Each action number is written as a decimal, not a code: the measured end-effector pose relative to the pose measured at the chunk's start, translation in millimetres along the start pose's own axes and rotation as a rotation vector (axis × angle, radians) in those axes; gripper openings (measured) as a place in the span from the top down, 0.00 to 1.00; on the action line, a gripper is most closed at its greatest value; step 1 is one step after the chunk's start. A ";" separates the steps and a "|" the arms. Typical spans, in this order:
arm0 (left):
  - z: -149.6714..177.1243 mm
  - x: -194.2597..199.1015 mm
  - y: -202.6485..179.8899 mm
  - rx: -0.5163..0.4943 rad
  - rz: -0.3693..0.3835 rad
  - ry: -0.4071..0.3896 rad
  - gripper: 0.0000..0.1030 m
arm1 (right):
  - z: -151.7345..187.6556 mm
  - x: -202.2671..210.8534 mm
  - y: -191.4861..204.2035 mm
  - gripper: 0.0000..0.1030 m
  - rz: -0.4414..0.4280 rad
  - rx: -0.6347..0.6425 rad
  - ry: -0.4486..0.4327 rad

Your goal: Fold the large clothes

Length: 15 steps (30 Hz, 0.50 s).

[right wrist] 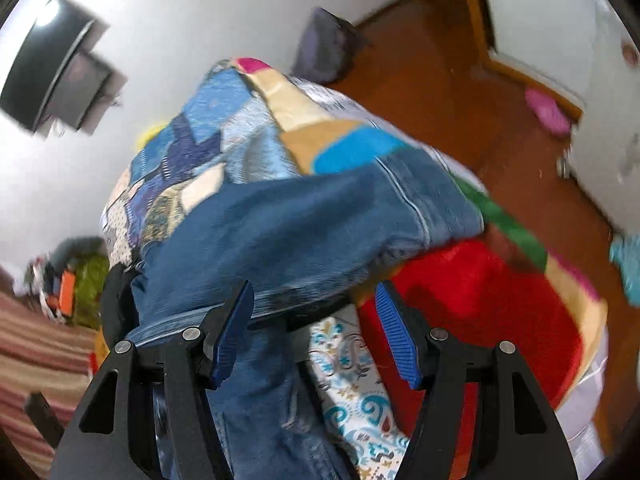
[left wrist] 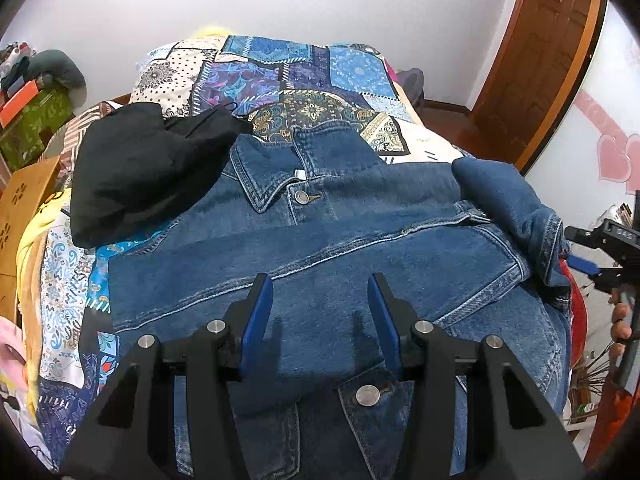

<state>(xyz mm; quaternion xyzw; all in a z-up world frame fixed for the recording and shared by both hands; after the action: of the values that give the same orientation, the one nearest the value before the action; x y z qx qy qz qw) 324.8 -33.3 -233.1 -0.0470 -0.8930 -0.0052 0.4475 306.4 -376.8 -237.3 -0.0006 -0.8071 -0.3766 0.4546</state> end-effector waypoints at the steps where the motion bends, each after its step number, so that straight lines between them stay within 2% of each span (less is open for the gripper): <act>1: 0.2 -0.8 -0.7 -0.002 -0.001 0.002 0.53 | -0.9 -5.6 -4.3 0.42 -0.006 -0.026 0.008; 9: 1.3 -6.8 -3.2 -0.006 -0.004 0.016 0.53 | -17.9 -25.2 -18.0 0.42 -0.039 -0.105 -0.009; 10: 1.4 -7.2 -2.8 -0.006 -0.004 0.016 0.53 | -19.1 -26.6 -17.8 0.45 -0.033 -0.103 -0.015; 14: 1.1 -6.3 -1.0 -0.007 -0.008 0.014 0.53 | -23.3 -22.9 -11.5 0.81 -0.016 -0.061 -0.031; 15: 0.9 -5.7 -0.3 -0.006 -0.008 0.012 0.53 | -24.2 -20.5 -8.4 0.84 -0.013 -0.047 -0.037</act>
<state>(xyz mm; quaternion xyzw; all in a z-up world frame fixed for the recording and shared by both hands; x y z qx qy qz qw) 327.4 -34.0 -238.1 -0.0446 -0.8904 -0.0103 0.4528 333.3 -390.6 -250.2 -0.0129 -0.8064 -0.3983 0.4369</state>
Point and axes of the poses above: each gripper's, at about its wrist camera, not at the fingertips, and x roughly against the way its jaws point, y to its left, z to its underside, the point moved 10 cm from there along -x, roughly the way its jaws point, and after that the axes turned 6 degrees about -z, right-handed, at the moved point
